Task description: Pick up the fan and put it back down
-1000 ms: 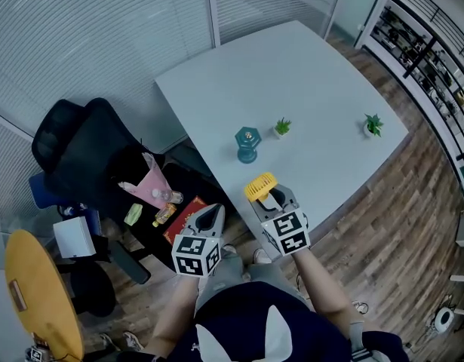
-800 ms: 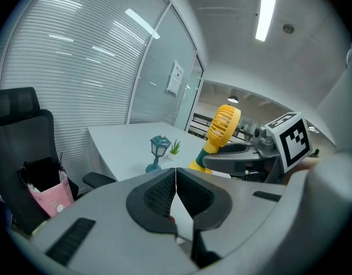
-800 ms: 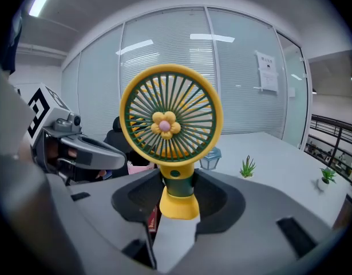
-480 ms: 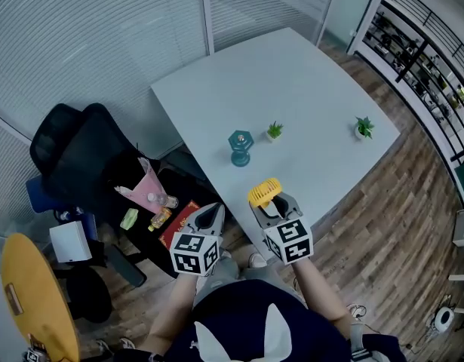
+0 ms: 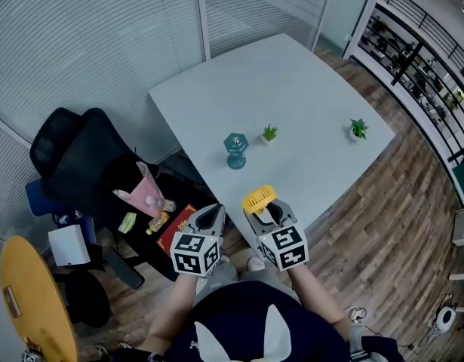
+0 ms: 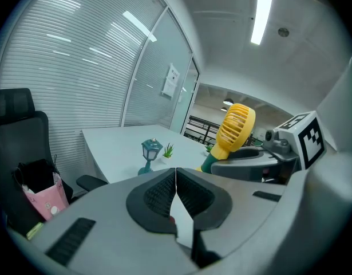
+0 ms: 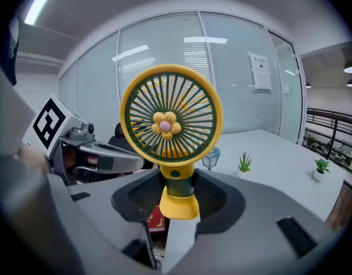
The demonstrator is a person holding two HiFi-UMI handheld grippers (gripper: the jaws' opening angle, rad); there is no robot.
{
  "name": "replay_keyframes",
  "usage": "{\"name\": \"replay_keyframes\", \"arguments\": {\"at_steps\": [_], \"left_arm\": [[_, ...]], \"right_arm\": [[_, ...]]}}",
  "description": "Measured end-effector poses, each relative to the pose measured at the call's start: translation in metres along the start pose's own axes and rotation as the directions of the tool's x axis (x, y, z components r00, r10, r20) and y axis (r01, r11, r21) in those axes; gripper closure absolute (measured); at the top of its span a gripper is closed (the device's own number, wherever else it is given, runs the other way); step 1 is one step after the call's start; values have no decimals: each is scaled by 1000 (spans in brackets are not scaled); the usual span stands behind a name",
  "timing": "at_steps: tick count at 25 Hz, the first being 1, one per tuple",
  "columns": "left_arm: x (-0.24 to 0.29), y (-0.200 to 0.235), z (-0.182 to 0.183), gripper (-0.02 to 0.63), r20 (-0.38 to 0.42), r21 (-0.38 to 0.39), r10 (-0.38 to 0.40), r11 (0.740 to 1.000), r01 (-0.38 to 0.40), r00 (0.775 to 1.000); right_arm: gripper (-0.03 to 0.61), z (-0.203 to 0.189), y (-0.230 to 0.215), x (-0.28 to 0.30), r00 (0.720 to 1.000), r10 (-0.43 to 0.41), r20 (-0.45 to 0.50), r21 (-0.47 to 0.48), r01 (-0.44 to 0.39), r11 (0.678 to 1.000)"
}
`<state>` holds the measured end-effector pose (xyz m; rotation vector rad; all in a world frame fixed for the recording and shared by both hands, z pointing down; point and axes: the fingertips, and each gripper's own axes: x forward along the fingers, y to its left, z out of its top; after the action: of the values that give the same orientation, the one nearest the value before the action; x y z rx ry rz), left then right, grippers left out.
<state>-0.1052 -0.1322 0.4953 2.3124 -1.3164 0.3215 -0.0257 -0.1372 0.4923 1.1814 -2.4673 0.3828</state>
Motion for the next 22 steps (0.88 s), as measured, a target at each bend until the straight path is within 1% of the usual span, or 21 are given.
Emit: {"name": "replay_keyframes", "arguments": {"at_steps": [10, 22], "left_arm": [[-3, -5, -11, 592, -12, -15, -1, 1000, 1, 1000], [-6, -8, -18, 592, -27, -22, 10, 1000, -10, 1000]], "right_arm": [[400, -10, -3, -6, 1000, -12, -9, 19, 12, 1000], [400, -22, -19, -15, 998, -47, -30, 28, 48, 998]]}}
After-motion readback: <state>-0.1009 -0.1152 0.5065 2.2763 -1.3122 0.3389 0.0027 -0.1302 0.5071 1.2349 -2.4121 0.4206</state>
